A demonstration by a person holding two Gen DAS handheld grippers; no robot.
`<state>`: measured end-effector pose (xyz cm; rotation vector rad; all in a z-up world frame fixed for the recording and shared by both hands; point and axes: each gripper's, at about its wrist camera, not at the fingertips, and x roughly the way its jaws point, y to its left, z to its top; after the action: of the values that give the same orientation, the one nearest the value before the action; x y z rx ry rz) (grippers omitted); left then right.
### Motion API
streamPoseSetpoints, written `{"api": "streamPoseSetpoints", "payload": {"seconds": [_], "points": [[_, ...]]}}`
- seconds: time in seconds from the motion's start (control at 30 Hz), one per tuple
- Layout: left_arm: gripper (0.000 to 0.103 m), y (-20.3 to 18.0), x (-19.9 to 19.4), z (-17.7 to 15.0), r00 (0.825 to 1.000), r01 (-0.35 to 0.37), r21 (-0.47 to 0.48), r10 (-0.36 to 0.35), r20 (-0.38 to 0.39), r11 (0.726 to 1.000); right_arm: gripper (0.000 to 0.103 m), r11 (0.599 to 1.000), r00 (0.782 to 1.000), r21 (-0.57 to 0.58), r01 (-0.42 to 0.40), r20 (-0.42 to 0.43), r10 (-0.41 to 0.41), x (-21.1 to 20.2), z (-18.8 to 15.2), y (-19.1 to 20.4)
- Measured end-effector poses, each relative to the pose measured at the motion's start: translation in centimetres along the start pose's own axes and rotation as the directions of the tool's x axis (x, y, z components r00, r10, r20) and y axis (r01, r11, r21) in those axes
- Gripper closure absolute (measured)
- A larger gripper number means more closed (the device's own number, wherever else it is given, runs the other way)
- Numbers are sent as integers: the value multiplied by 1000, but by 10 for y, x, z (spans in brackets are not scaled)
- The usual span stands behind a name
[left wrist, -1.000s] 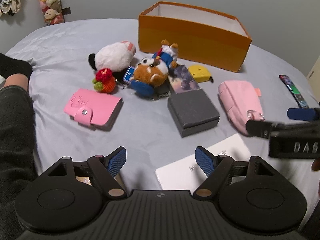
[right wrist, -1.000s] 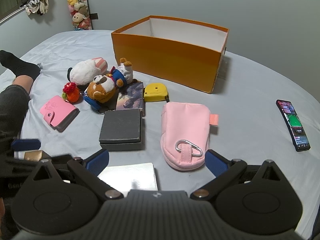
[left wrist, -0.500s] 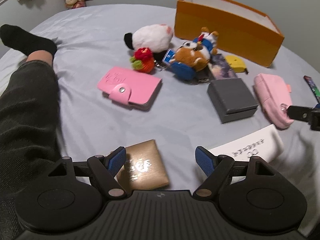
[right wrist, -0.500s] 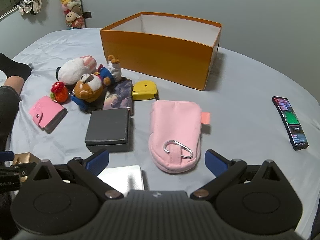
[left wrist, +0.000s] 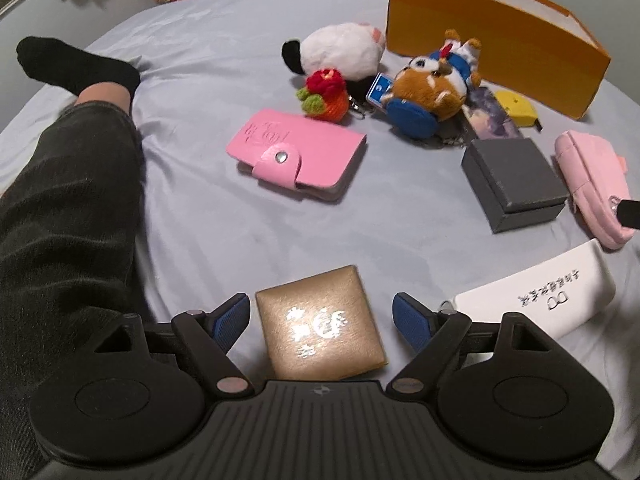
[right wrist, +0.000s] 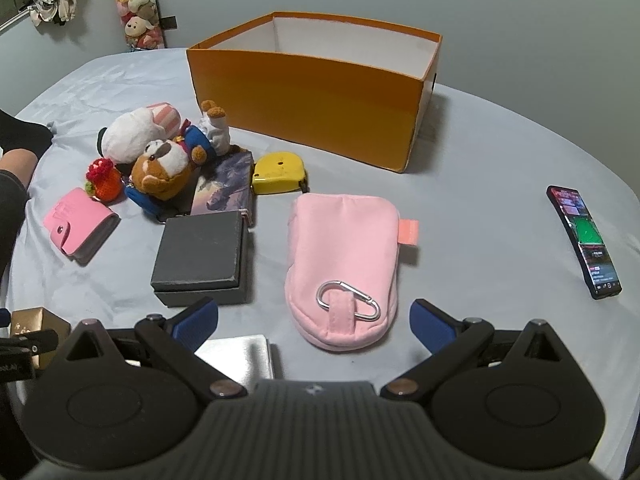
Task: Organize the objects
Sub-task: 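Grasp the gold square box with the left gripper while the right gripper approaches the pink pouch, then grasp the pink pouch with the right gripper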
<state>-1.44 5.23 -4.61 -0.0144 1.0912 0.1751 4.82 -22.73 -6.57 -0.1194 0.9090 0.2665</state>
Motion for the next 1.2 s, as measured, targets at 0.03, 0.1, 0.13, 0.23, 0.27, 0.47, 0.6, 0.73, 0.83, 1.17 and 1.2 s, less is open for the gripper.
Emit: {"api": "streamPoseSetpoints", "payload": {"seconds": [0.03,0.1,0.13,0.23,0.27,0.47,0.6,0.73,0.83,1.17,1.2], "points": [[8,0,2,-1,1000,-1,3,1,-8,1000,1,1000,1000,1,1,-1,-1,1,0,-1],[8,-1,5,-2,1000,-3,9,3,-21,1000,1,1000,1000,3,1,-2,-1,2,0,-2],[8,-1,6,-2,1000,-1,10,1,-25,1000,1,1000,1000,4,1,-3,-1,2,0,-2],[8,-2,10,-3,999,21,8,-21,-37,1000,1,1000,1000,4,2,-3,-2,3,1,-3],[8,-2,11,-3,999,26,6,-26,-40,1000,1,1000,1000,4,2,-3,-2,3,1,-3],[35,3,12,-1,999,46,-28,-47,-22,999,1,1000,1000,-3,8,-2,-8,4,1,-4],[35,7,12,1,996,83,-46,-84,-10,995,1,1000,1000,-22,18,12,-18,6,1,-5],[35,5,11,4,992,130,-39,-129,7,991,1,998,998,-57,35,61,-32,11,-1,-6],[35,0,11,5,987,158,-24,-157,17,987,1,994,992,-93,50,124,-39,12,-2,-5],[35,-8,19,16,981,186,14,-187,53,982,1,1000,996,-2,9,87,-9,38,16,-6],[35,-9,20,18,982,181,16,-182,57,983,1,999,997,16,27,69,-29,42,18,-7]]}}
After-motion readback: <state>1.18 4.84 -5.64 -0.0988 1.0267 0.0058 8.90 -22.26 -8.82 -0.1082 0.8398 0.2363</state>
